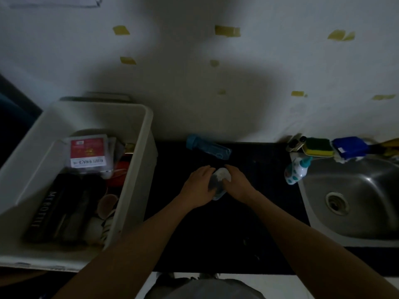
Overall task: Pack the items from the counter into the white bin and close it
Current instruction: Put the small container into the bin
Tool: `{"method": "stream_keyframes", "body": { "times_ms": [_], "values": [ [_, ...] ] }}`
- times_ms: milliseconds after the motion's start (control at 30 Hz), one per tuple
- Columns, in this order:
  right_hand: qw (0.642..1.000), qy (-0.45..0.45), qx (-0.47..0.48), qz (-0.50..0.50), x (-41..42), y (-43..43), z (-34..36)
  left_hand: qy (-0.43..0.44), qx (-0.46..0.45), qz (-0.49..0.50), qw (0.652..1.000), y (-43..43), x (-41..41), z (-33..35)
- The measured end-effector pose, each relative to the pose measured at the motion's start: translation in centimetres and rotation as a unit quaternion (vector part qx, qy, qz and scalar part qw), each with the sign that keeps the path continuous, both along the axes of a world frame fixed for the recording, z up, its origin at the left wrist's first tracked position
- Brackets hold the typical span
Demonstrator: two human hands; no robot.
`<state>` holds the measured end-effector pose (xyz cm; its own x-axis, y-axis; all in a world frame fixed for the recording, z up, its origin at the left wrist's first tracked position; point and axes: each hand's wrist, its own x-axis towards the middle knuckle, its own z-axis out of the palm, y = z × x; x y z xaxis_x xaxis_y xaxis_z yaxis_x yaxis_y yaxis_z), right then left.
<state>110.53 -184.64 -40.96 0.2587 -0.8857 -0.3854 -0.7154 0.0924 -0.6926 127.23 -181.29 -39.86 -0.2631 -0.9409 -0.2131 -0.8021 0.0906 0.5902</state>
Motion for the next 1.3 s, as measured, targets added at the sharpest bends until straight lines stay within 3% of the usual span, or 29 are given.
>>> {"method": "stream_keyframes", "body": {
  "times_ms": [167,333,667,933,1300],
  "values": [
    [0.999,-0.036,0.014,0.005,-0.2,-0.1,-1.4,0.062,0.052,0.045,0.996,-0.2,-1.5,-2.2],
    [0.999,-0.048,0.014,0.012,-0.6,-0.6,-2.4,0.033,0.145,0.071,0.986,-1.0,-2.7,-5.2],
    [0.997,-0.079,-0.004,-0.021,-1.3,-0.5,-2.8,0.027,0.102,0.093,0.99,-0.9,-3.6,-6.8],
    [0.98,-0.143,-0.097,-0.095,-0.9,-2.4,0.7,0.028,0.002,0.042,0.999,-2.2,0.2,-0.5],
    [0.954,-0.27,-0.122,-0.048,5.6,-4.5,9.4,-0.017,-0.206,-0.006,0.978,-3.9,6.6,9.6]
  ]
}}
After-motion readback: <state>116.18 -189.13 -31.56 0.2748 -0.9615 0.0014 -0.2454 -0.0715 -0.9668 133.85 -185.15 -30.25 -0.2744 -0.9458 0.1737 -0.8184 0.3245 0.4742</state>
